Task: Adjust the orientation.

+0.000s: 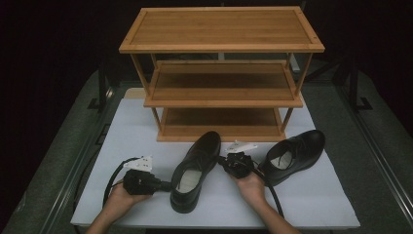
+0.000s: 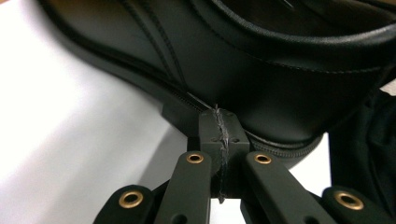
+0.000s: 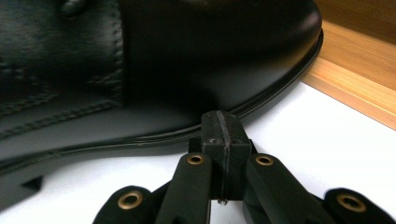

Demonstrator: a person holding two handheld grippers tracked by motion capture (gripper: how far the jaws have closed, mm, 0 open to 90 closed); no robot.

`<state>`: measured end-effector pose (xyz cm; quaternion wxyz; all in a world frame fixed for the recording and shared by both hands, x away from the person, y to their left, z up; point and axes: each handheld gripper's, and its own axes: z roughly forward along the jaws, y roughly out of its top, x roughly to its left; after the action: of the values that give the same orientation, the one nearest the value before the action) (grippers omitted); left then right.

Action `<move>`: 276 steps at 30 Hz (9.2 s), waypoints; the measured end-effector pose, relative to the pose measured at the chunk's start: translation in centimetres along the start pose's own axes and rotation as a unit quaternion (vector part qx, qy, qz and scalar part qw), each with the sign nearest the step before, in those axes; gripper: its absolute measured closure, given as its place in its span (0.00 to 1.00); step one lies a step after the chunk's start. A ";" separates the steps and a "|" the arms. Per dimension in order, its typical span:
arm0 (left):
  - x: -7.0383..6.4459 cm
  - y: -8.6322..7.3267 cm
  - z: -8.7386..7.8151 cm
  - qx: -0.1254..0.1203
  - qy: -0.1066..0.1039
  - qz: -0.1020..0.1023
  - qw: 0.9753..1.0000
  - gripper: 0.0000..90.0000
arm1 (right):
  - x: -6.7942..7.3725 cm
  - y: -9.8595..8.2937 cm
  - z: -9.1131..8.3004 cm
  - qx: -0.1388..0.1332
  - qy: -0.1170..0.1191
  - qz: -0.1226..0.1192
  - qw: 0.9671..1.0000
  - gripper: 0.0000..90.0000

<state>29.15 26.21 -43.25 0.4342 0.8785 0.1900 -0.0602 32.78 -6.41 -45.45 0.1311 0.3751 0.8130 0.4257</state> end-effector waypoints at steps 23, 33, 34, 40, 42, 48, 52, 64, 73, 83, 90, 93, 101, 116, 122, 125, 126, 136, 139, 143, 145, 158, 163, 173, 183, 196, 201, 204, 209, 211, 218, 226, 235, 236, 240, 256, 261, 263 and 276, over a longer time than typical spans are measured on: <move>-1.8 1.6 2.7 0.023 -0.037 0.033 0.999 1.00 | 0.2 0.0 0.0 -0.005 0.009 -0.005 1.000 1.00; -1.2 0.9 0.9 0.021 0.023 0.014 0.999 0.71 | 0.8 -0.1 -1.8 0.008 0.007 -0.016 1.000 0.83; -1.2 0.9 0.9 0.021 0.023 0.014 0.999 0.69 | 0.8 -0.1 -1.8 0.008 0.007 -0.016 1.000 0.83; -0.2 0.2 -0.5 0.033 0.099 -0.009 0.995 0.47 | 1.1 0.1 -3.8 0.020 -0.004 -0.021 1.000 0.69; -0.1 0.1 -0.7 0.032 0.110 -0.010 0.993 0.45 | 1.1 0.1 -4.0 0.024 -0.005 -0.020 1.000 0.67; 0.8 -0.7 -1.9 0.035 0.162 -0.027 0.986 0.28 | 0.7 -0.2 -6.4 0.021 0.002 -0.017 1.000 0.62; 1.3 -1.1 -2.5 0.040 0.186 -0.032 0.981 0.21 | 0.5 -0.2 -7.5 0.018 0.010 -0.013 1.000 0.60; 3.1 -2.9 -3.7 0.062 0.259 -0.057 0.962 0.00 | -1.3 -0.7 -11.9 0.011 0.006 -0.012 1.000 0.56; 3.9 -4.1 -4.0 0.041 0.260 -0.062 0.963 0.00 | -3.1 -0.7 -15.7 -0.007 0.013 -0.014 1.000 0.54; 3.9 -4.5 -4.0 0.029 0.260 -0.057 0.963 0.00 | -5.1 -0.1 -18.5 -0.022 -0.021 -0.006 1.000 0.54; 3.9 -4.5 -4.1 0.028 0.260 -0.058 0.963 0.00 | -7.7 0.3 -19.7 -0.024 -0.050 0.011 0.998 0.53; 3.9 -4.5 -4.1 0.028 0.260 -0.058 0.963 0.00 | -8.7 0.4 -20.0 -0.022 -0.060 0.020 0.998 0.52; 3.9 -4.5 -4.1 0.028 0.260 -0.058 0.963 0.00 | -11.7 0.3 -20.4 -0.018 -0.093 0.043 0.995 0.53; 3.9 -4.5 -4.1 0.029 0.260 -0.058 0.964 0.00 | -20.2 -1.5 -19.3 -0.015 -0.157 0.086 0.984 1.00; 3.9 -4.5 -4.1 0.029 0.260 -0.058 0.964 0.00 | -22.8 -2.3 -18.7 -0.003 -0.184 0.104 0.977 1.00; 3.9 -4.5 -4.1 0.029 0.260 -0.058 0.964 0.00 | -24.5 -3.0 -18.4 -0.005 -0.199 0.120 0.973 1.00; 3.9 -4.5 -4.1 0.029 0.260 -0.058 0.964 0.00 | -24.5 -3.0 -18.4 -0.005 -0.199 0.120 0.973 1.00; 3.9 -4.5 -4.1 0.029 0.259 -0.058 0.964 0.00 | -27.9 -5.4 -17.0 0.014 -0.220 0.167 0.961 1.00; 3.9 -4.5 -4.1 0.029 0.259 -0.058 0.964 0.00 | -28.3 -5.7 -16.4 0.024 -0.220 0.173 0.960 1.00; 3.9 -4.5 -4.1 0.028 0.260 -0.058 0.964 0.00 | -28.5 -6.1 -16.1 0.027 -0.209 0.179 0.961 1.00; 3.9 -4.5 -4.0 0.028 0.260 -0.058 0.964 0.00 | -28.4 -6.1 -16.1 0.025 -0.209 0.178 0.961 1.00; 3.9 -4.5 -4.0 0.029 0.260 -0.058 0.964 0.00 | -26.7 -5.9 -15.6 0.019 -0.178 0.156 0.971 1.00; 3.9 -4.5 -4.0 0.028 0.260 -0.058 0.964 0.00 | -25.3 -5.7 -14.9 0.018 -0.164 0.145 0.976 1.00; 3.9 -4.6 -4.0 0.028 0.260 -0.057 0.963 0.00 | -22.7 -5.3 -13.8 0.017 -0.142 0.123 0.982 1.00; 3.9 -4.5 -4.0 0.029 0.260 -0.057 0.964 0.00 | -19.2 -4.5 -12.5 0.035 -0.121 0.085 0.988 1.00; 3.9 -4.5 -4.0 0.029 0.260 -0.057 0.964 0.00 | -17.9 -4.6 -15.8 0.004 -0.139 0.078 0.987 1.00; 3.9 -4.5 -4.0 0.029 0.260 -0.056 0.964 0.00 | -16.8 -6.2 -17.4 0.006 -0.132 0.076 0.988 1.00; 3.9 -4.5 -4.0 0.029 0.260 -0.057 0.964 0.00 | -15.8 -7.1 -18.1 0.013 -0.125 0.068 0.990 1.00; 3.9 -4.6 -4.0 0.029 0.260 -0.057 0.963 0.00 | -13.5 -8.6 -18.6 0.014 -0.094 0.061 0.994 1.00; 3.9 -4.6 -4.0 0.029 0.260 -0.057 0.963 0.00 | -12.8 -9.2 -18.4 0.016 -0.083 0.055 0.995 1.00; 3.9 -4.6 -4.0 0.029 0.260 -0.057 0.964 0.00 | -11.4 -10.1 -17.6 0.017 -0.043 0.048 0.998 1.00; 3.9 -4.6 -4.0 0.029 0.260 -0.057 0.964 0.00 | -10.6 -10.0 -16.8 0.020 -0.033 0.030 0.999 1.00; 3.9 -4.5 -4.0 0.029 0.260 -0.057 0.964 0.00 | -10.8 -10.0 -16.4 0.012 -0.030 0.031 0.999 1.00; 3.9 -4.5 -4.0 0.029 0.260 -0.057 0.964 0.00 | -10.9 -9.9 -16.3 0.011 -0.029 0.032 0.999 1.00; 3.9 -4.5 -4.0 0.029 0.260 -0.057 0.964 0.00 | -11.3 -9.3 -15.6 0.011 -0.029 0.031 0.999 1.00; 3.9 -4.6 -4.0 0.029 0.259 -0.057 0.964 0.00 | -11.9 -6.8 -12.9 0.024 -0.024 0.017 0.999 1.00; 3.9 -4.6 -4.0 0.029 0.260 -0.057 0.964 0.00 | -11.8 -6.0 -11.9 0.027 -0.022 0.013 0.999 1.00; 3.9 -4.6 -4.0 0.029 0.260 -0.057 0.964 0.00 | -11.8 -5.6 -11.4 0.028 -0.020 0.012 0.999 1.00; 3.9 -4.5 -4.0 0.029 0.260 -0.057 0.964 0.00 | -11.5 -4.5 -9.8 0.025 -0.016 0.009 1.000 1.00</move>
<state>30.72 32.98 -45.18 0.3398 0.8640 0.3442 0.1395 33.17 -22.13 -44.33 0.1309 0.3926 0.8175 0.4006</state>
